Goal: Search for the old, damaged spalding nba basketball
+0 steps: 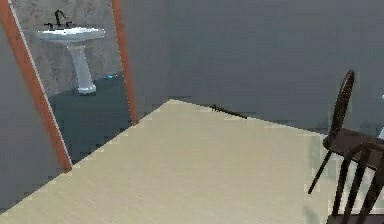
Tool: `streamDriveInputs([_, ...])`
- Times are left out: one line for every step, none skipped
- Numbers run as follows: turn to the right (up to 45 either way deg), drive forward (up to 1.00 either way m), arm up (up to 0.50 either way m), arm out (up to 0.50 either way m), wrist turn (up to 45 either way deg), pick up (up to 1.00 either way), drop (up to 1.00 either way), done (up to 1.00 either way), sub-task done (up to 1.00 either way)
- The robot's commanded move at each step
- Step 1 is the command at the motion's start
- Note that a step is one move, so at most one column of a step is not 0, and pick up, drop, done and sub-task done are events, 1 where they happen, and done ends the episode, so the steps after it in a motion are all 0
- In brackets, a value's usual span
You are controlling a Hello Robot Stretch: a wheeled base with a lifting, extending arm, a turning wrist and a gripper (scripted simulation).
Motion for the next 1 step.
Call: streamDriveInputs([-3.0,0.0,0.0,0.0,0.0,0.0,0.0,0.0,0.0])
